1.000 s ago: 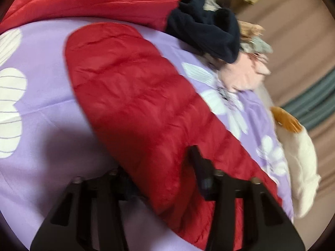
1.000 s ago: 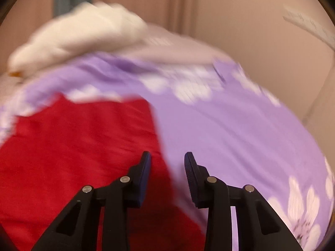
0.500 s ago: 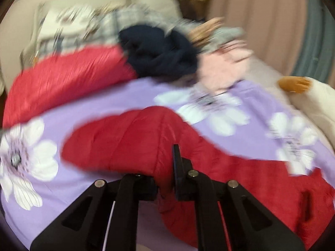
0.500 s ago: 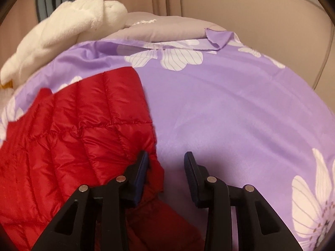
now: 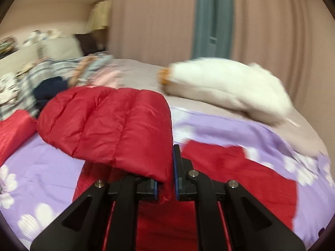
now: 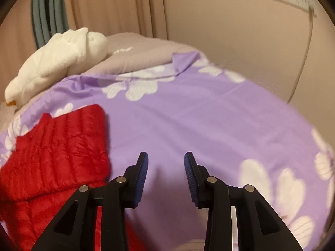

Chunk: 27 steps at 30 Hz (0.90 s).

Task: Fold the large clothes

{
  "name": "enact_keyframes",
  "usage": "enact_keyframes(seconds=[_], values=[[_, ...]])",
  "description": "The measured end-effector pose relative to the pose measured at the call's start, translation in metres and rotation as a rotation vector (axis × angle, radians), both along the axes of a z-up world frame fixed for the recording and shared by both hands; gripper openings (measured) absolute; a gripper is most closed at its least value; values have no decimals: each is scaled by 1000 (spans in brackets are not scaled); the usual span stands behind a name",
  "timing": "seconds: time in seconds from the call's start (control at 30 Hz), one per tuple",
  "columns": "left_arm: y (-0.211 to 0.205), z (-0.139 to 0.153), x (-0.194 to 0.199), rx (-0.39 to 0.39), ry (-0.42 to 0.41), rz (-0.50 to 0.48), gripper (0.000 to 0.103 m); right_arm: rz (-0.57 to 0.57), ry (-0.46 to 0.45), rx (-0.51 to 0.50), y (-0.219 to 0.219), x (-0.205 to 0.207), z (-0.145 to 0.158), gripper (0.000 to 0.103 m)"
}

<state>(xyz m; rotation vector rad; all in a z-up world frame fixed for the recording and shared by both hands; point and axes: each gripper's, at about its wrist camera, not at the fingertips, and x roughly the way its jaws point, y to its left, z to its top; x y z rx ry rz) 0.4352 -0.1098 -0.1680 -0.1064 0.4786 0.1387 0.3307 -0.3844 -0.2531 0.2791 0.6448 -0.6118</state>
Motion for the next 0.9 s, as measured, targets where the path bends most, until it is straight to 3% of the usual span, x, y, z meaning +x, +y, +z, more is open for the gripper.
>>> enact_keyframes(seconds=[0.17,0.37,0.43,0.47,0.5,0.6,0.67,0.8,0.9], values=[[-78,-23,0,-65,107,-150,10,-75,-3,-20,-21,-22,2,36],[-139,-58,-12,66,192,-195,15,-138,4,46,-51,-32,-8,36],[-153,-75,-13,119,255,-230,40,-128,7,51,-53,-30,-11,36],[-160,-84,-14,148,302,-279,63,-126,14,39,-51,-29,-11,36],[-162,-87,-18,164,319,-310,72,-123,18,31,-48,-30,-11,36],[-168,-80,-35,259,280,-366,70,-101,10,45,-44,-30,-9,36],[-163,-64,-49,279,222,-388,70,-101,1,56,-42,-34,-7,36],[-122,-22,-77,180,115,-387,72,-75,-17,56,-32,-33,1,36],[-86,-7,-87,103,120,-394,72,-55,-16,46,-20,-30,4,36]])
